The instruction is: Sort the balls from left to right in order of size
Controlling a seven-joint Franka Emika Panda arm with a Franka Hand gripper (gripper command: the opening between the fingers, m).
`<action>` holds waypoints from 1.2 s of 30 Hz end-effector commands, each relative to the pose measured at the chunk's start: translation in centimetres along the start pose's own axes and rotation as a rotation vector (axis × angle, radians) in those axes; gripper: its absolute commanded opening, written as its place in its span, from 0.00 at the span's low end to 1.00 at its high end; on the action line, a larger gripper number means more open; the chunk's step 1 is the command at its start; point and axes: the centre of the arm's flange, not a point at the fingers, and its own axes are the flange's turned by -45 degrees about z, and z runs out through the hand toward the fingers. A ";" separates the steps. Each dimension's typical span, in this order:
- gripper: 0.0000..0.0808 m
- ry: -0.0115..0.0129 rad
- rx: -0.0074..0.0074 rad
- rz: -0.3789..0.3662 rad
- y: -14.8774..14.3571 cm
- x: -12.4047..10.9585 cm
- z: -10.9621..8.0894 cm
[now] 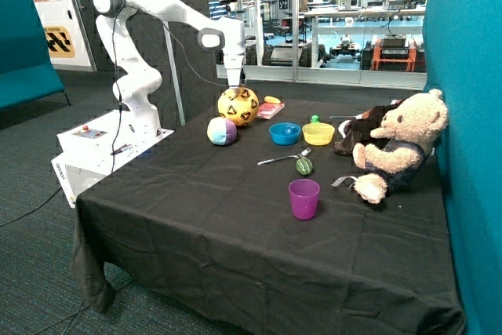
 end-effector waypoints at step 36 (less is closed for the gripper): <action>0.95 -0.0032 0.0007 0.000 0.8 -0.1 0.7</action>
